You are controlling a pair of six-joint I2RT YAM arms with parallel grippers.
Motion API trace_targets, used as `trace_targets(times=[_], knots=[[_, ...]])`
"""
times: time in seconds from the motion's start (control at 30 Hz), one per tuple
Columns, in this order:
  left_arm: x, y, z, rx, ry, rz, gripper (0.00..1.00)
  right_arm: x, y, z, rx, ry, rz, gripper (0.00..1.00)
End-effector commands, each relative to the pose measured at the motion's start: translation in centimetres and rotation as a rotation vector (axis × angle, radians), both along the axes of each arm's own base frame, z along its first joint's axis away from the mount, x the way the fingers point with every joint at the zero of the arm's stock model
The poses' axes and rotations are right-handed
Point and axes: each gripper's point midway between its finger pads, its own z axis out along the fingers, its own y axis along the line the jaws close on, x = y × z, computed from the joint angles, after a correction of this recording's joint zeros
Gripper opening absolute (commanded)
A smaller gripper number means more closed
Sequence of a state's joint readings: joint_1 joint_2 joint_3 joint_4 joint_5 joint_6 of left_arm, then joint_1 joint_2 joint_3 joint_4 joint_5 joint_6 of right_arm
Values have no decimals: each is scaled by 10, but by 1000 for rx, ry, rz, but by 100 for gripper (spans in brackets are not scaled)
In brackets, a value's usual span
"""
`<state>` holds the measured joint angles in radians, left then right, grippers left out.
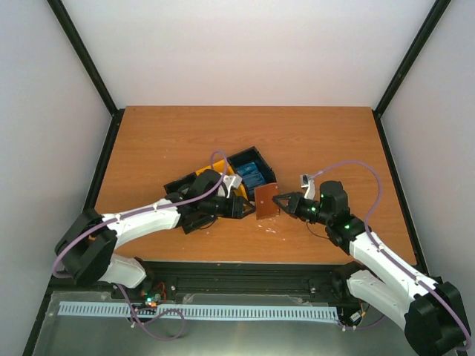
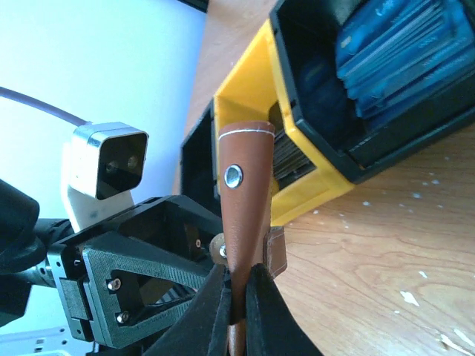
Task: Put the credit cards into the card holder
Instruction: Open the card holder at the center of the board.
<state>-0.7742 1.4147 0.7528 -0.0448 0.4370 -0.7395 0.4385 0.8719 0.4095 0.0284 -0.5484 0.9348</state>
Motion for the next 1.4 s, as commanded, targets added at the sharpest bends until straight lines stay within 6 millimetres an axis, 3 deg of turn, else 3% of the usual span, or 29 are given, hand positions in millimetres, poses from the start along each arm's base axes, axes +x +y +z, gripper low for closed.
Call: trace_targets(times=[0.0, 0.17, 0.47, 0.53, 0.67, 0.73, 0.9, 1.0, 1.17, 1.37], knots=[[1, -4, 33, -140, -20, -10, 53, 0, 11, 31, 71, -69, 55, 3], [4, -6, 45, -187, -45, -16, 48, -4, 14, 29, 78, -70, 90, 3], [4, -3, 31, -141, -29, -7, 1, -6, 12, 20, 57, -50, 84, 3], [2, -1, 29, -132, -30, -10, 1, -5, 8, 10, 21, -32, 64, 6], [-3, 1, 26, -121, -29, -38, 1, 3, -14, -29, -185, 52, -31, 41], [-8, 0, 27, -126, -25, -71, 1, 5, -26, -43, -289, 84, -61, 53], [-13, -3, 23, -121, -14, -108, 1, 12, -37, -43, -416, 82, -94, 65], [-13, -5, 19, -117, -3, -122, 1, 12, -36, -46, -455, 94, -84, 69], [-14, -8, 1, -92, 37, -140, 1, 3, -14, -63, -452, 135, 11, 70], [-14, -12, 6, -116, 45, -153, 1, -7, -11, -84, -466, 215, 20, 48]])
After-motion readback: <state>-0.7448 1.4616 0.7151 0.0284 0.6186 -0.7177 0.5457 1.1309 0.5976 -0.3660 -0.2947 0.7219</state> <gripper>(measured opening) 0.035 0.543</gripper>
